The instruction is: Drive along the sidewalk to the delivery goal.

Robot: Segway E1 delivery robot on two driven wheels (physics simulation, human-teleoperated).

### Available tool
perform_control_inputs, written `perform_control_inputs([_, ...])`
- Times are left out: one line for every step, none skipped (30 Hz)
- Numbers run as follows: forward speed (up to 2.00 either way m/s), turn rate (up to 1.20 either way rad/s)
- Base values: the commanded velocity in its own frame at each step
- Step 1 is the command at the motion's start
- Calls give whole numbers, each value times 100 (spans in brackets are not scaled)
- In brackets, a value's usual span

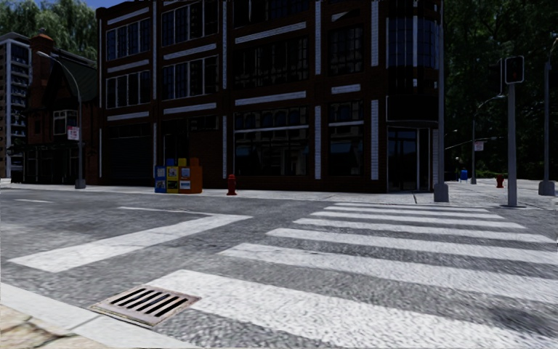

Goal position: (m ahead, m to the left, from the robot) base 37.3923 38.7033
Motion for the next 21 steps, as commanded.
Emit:
perform_control_inputs([178,-41])
perform_control_inputs([172,-41])
perform_control_inputs([165,-41])
perform_control_inputs([160,-41])
perform_control_inputs([160,-41])
perform_control_inputs([158,-41])
perform_control_inputs([156,-41])
perform_control_inputs([155,-41])
perform_control_inputs([154,-41])
perform_control_inputs([154,-41])
perform_control_inputs([153,-41])
perform_control_inputs([153,-41])
perform_control_inputs([153,-41])
perform_control_inputs([153,-41])
perform_control_inputs([153,-41])
perform_control_inputs([153,-41])
perform_control_inputs([153,-41])
perform_control_inputs([153,-41])
perform_control_inputs([153,-41])
perform_control_inputs([153,-41])
perform_control_inputs([153,-41])
